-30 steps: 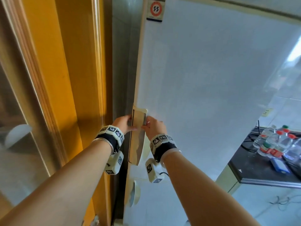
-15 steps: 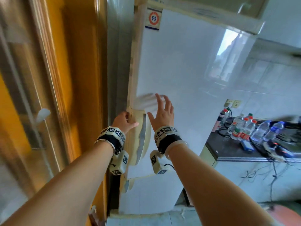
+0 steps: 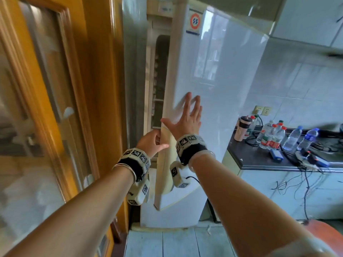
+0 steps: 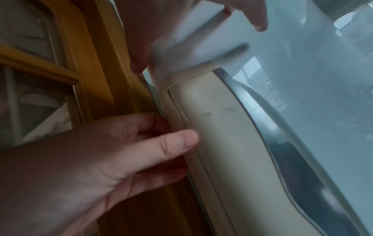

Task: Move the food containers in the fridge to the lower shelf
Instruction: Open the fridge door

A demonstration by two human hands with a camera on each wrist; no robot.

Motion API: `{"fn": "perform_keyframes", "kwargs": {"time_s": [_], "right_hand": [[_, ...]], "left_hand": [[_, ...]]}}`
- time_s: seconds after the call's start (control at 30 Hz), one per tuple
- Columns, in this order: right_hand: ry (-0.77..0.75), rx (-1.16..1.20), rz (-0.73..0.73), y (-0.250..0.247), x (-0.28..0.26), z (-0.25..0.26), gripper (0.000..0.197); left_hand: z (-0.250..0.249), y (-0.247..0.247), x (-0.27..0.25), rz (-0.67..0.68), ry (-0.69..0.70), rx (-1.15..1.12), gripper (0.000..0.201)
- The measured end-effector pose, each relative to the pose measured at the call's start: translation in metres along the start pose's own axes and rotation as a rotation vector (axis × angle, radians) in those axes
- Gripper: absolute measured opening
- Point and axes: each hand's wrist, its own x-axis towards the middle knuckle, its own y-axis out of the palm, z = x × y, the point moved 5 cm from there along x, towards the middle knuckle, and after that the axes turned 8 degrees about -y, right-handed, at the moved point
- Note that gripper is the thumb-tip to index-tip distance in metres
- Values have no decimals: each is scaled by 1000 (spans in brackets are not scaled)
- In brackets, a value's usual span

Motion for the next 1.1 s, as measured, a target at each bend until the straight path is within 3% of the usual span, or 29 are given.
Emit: {"fn": "perform_keyframes", "kwargs": {"time_s": [0.27,0.5,0.77,0.93,1.1], "right_hand": [[5,-43,-36,-55,-57,-22,107],[64,39,-58,-103,-101,-58,105],[296,64,-164,-177,-159,-131,82],[438,-54,-272,-228,-181,-188,59],[534,-144,-324,-265,-194,-233,48]], "left_hand": [[-32,22,-57,10,54,77,23],[-57,49,-87,-43,50,199,33],[-76,98,-98,38,-32,298,47],[-86,129,-106,113,-1,412,48],[-94,155,-106,166,25,448,47]]}}
